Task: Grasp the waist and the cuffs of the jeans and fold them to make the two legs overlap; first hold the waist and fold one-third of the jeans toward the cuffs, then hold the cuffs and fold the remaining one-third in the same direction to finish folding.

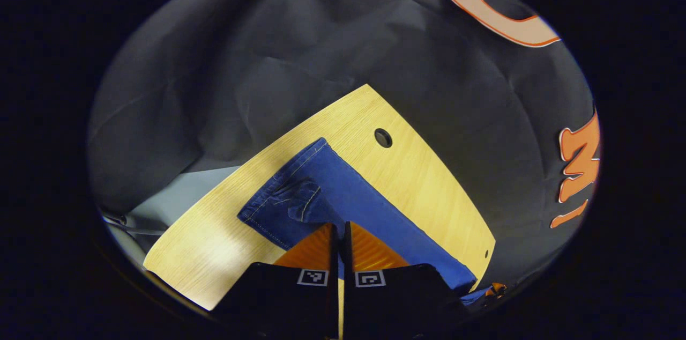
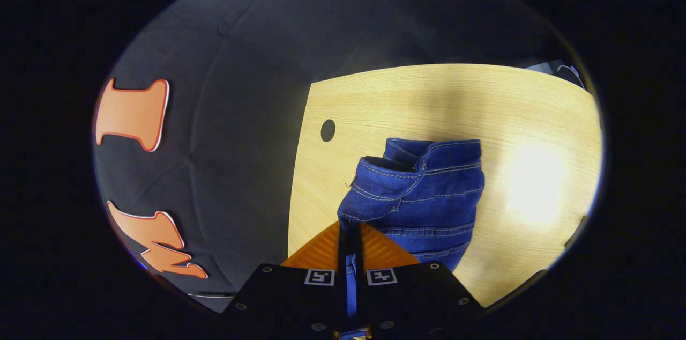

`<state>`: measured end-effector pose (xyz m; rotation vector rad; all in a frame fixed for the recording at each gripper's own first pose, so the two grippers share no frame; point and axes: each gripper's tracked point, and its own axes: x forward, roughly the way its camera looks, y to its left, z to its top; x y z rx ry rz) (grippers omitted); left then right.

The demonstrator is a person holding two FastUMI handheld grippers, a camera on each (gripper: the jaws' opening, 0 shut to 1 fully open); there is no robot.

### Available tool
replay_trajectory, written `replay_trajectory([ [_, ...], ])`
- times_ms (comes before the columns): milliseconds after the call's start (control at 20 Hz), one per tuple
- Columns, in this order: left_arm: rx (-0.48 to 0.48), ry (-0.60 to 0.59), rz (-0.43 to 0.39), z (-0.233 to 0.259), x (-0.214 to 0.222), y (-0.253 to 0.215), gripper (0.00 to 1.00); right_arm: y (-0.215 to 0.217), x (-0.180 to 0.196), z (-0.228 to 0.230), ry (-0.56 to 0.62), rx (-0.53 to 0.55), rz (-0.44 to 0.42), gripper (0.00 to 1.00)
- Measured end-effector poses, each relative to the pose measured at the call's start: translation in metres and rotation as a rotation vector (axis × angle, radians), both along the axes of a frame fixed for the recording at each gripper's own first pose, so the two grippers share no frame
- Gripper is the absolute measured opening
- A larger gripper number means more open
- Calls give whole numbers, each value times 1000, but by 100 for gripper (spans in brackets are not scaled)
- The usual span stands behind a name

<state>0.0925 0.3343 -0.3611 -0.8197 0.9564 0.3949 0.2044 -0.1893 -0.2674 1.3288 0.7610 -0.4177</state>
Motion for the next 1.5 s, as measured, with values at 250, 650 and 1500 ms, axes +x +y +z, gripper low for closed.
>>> replay_trajectory([
  [250,28,84,-10,-23,16,1,4,2,35,-20,24,15,18,7],
  [650,92,158,-146,-17,38,-3,6,10,70,-41,61,53,62,8],
  [1500,287,247,-522,12,25,-31,97,-34,-13,-60,205,-247,281,96],
])
